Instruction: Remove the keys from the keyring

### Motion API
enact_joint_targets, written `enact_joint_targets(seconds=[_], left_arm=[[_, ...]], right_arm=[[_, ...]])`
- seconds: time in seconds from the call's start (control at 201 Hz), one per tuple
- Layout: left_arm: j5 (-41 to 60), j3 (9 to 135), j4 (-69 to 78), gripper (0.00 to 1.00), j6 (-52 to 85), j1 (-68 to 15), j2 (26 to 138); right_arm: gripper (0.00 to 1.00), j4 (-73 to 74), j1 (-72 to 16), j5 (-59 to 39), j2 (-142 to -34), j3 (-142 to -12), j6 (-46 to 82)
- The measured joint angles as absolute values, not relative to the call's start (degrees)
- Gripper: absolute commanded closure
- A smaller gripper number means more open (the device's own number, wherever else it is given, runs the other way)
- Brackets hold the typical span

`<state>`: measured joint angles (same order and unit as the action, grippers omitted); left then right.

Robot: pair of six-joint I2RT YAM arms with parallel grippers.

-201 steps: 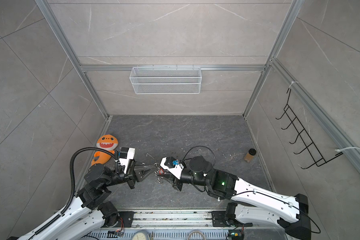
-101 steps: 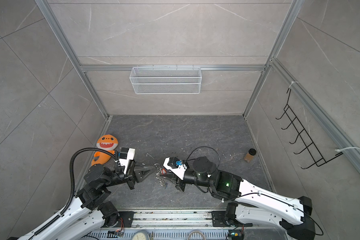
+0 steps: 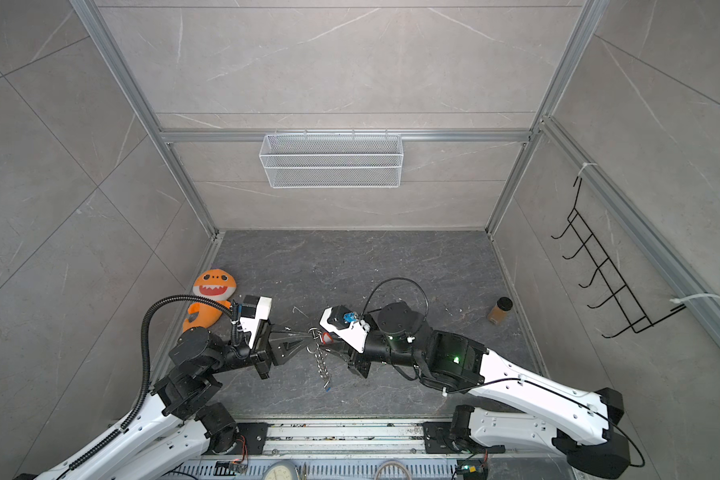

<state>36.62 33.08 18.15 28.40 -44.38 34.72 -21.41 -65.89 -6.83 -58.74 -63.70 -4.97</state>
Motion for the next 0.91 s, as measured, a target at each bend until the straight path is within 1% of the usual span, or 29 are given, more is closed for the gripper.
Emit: enact_joint_targets(seconds=[0.503, 0.911], left_arm=[[36.27, 33.08, 15.31, 1.0, 27.42, -44.38, 34.28], [29.91, 33.08, 15.0, 1.0, 27.44, -44.38, 31.9]], right_arm=[[0.94, -27.46, -65.89, -4.19, -60.58, -68.64, -7.42], [0.95, -27.16, -65.89, -6.04, -62.37, -67.92, -8.6]])
